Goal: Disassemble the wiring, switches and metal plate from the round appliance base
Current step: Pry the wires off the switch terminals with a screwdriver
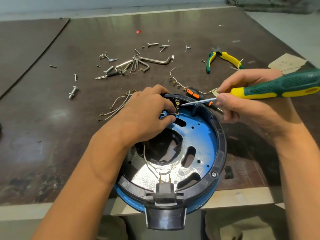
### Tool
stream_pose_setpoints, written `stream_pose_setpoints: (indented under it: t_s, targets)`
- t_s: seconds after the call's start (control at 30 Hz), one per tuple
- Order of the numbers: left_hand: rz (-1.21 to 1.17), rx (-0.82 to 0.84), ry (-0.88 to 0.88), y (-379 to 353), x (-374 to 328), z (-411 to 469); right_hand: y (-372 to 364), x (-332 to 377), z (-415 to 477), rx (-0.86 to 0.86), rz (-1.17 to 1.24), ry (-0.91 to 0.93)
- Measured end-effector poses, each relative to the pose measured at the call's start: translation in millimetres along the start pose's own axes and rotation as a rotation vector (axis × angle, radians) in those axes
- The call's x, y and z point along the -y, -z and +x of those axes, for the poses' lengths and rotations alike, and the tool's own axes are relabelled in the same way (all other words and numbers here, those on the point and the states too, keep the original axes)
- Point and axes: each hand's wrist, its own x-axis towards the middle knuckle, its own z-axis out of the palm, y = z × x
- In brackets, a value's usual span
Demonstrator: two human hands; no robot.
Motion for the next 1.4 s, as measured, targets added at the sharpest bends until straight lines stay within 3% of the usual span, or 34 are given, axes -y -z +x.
stream_pose_setpoints:
  t_s: [0.23,0.33,0.53,0.87,1.17,1.4]
  targets:
    - [-0.020,0.005,0.002,0.4,0.7,0.0,4.0,-1.9,-1.5,0.127,0.003,-0.016]
    - [-0.023,0.012,0.001,0.8,0.5,-0.3,1.9,-2.5,3.9,0.188,-0.101,-0.033]
    - [-0.024,0.008,0.000,2.2,0.9,-0.8,-2.9,-0.5,3.0,0.206,-0.053,0.019]
    - [-0.008,-0.015,-0.009,1.5,0.6,0.2,-18.7,7.2,2.4,0.182,-0.004,-0.026]
    - [-0.076,-0.015,0.004,0.4,1.9,4.5,-37.9,14.2,10.0,-0.047,0.097,-0.194]
    - [-0.078,-0.032,-0.023,-0.1,2.9,3.3,-28.2,13.9,0.6,0.085,0.052,-0.115]
